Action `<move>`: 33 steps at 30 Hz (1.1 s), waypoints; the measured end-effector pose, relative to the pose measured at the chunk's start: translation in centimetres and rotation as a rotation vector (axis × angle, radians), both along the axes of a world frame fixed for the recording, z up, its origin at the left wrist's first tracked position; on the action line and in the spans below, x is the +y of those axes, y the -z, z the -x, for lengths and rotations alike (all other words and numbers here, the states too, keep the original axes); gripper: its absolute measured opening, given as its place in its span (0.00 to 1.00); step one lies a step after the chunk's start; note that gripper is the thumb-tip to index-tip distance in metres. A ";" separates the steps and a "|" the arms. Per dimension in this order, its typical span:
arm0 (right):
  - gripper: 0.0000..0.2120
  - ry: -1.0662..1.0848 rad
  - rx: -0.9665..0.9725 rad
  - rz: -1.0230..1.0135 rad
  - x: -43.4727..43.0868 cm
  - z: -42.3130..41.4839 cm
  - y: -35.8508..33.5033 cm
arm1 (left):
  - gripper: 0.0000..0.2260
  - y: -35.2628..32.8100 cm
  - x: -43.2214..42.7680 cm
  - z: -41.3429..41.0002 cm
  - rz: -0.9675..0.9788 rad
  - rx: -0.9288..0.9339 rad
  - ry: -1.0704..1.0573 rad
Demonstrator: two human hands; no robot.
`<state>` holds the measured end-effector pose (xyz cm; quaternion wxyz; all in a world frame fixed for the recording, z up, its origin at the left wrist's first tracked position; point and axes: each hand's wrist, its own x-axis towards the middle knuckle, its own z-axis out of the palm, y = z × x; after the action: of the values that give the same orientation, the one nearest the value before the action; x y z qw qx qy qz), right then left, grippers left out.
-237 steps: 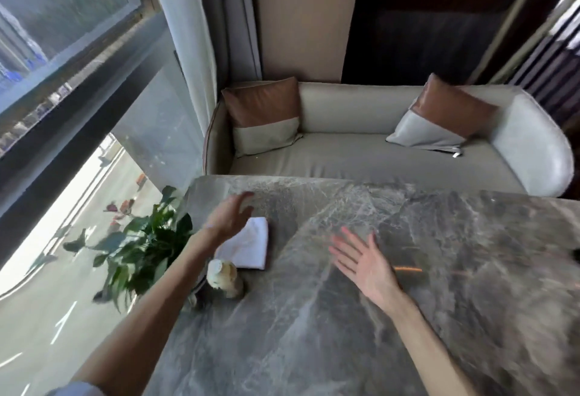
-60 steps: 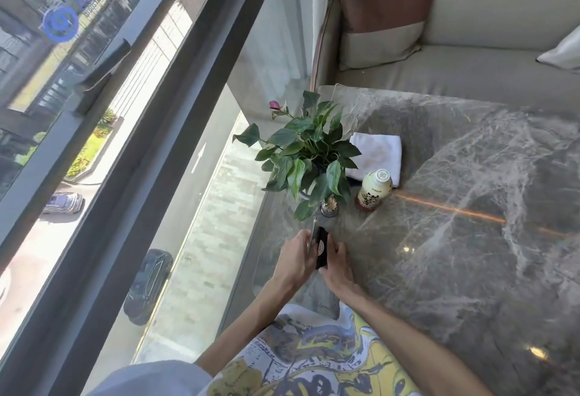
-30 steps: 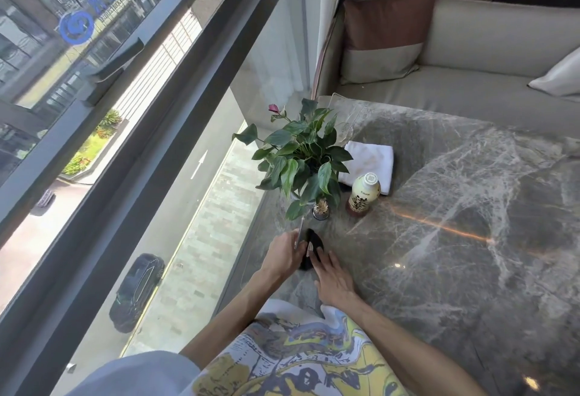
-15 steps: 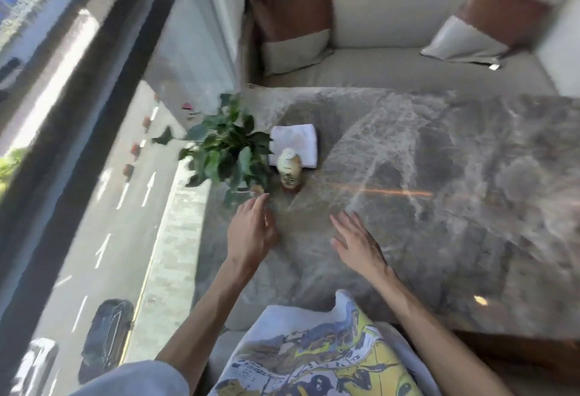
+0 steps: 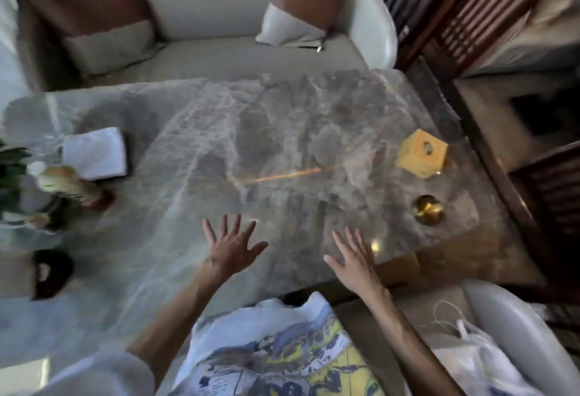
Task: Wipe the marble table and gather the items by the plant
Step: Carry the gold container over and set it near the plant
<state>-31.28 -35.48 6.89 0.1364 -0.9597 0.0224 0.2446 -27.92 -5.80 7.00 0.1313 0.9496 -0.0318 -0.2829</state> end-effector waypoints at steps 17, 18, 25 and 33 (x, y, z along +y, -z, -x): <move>0.33 0.373 -0.031 0.035 -27.3 -3.2 1.5 | 0.33 2.0 -22.4 -8.3 -0.105 0.050 0.261; 0.33 0.384 -0.013 0.026 -29.2 -4.7 2.0 | 0.34 2.0 -24.9 -9.0 -0.096 0.050 0.268; 0.38 0.397 0.062 -0.009 -38.0 -12.1 4.2 | 0.27 3.5 -43.0 -14.6 0.137 0.201 0.137; 0.37 0.492 0.188 -0.203 -40.3 -14.5 8.3 | 0.18 5.3 -52.8 -18.0 0.242 0.408 -0.154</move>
<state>-16.77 -75.83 -1.38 0.2842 -0.8801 0.2425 0.2929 -9.89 -58.57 1.66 0.2688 0.8499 0.0339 -0.4520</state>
